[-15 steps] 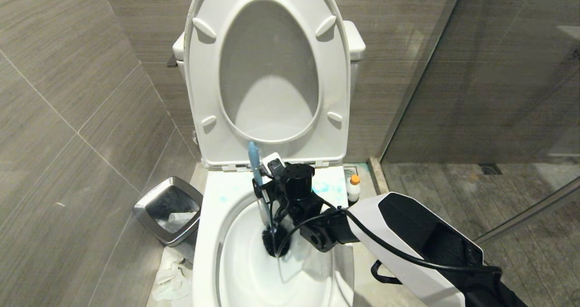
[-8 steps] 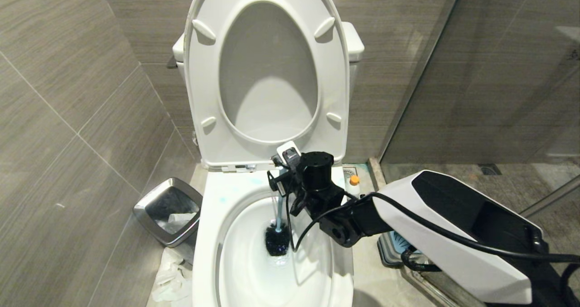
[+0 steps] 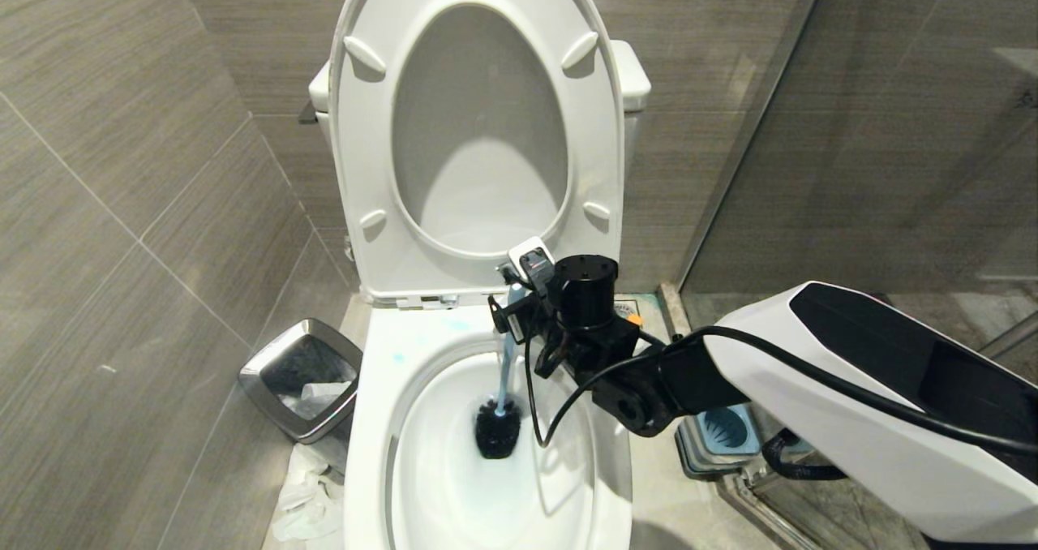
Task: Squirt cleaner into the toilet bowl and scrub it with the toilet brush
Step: Scrub the toilet bowl
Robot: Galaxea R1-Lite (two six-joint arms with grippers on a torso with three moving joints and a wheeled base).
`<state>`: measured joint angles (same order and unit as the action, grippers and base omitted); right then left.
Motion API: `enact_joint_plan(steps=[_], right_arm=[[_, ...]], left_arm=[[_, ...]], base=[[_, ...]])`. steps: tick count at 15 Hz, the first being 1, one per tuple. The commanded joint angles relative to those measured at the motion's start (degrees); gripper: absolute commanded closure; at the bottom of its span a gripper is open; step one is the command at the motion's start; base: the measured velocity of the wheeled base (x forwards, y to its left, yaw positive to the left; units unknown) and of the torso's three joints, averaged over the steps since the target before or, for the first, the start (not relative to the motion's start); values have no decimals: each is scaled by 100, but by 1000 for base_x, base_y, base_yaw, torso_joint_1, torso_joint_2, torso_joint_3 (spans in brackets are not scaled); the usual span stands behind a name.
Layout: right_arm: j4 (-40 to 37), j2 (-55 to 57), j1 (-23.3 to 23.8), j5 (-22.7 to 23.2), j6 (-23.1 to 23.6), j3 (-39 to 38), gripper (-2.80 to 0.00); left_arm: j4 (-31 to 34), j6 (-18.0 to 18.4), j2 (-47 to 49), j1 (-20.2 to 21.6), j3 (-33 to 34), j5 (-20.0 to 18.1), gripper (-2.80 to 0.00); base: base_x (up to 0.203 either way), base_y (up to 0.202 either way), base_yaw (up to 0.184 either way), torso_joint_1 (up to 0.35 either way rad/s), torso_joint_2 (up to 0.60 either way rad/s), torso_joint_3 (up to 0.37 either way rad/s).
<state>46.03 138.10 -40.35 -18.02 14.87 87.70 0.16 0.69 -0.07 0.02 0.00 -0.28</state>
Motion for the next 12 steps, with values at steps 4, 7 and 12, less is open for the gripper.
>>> enact_joint_plan(steps=[4,7,12], right_arm=[[29,329,101,15,-48,233,-280],[29,737,112,17,-389,856,-280],[36,982,106,27,-469,1214,-280]], left_arm=[[2,1,7,-2,9,2,0],[2,1,7,-2,9,2,0],[2,7,7,-2,9,2,0]], base=[[0,0,0,0,0,0],[0,0,0,0,0,0],[0,0,0,0,0,0]])
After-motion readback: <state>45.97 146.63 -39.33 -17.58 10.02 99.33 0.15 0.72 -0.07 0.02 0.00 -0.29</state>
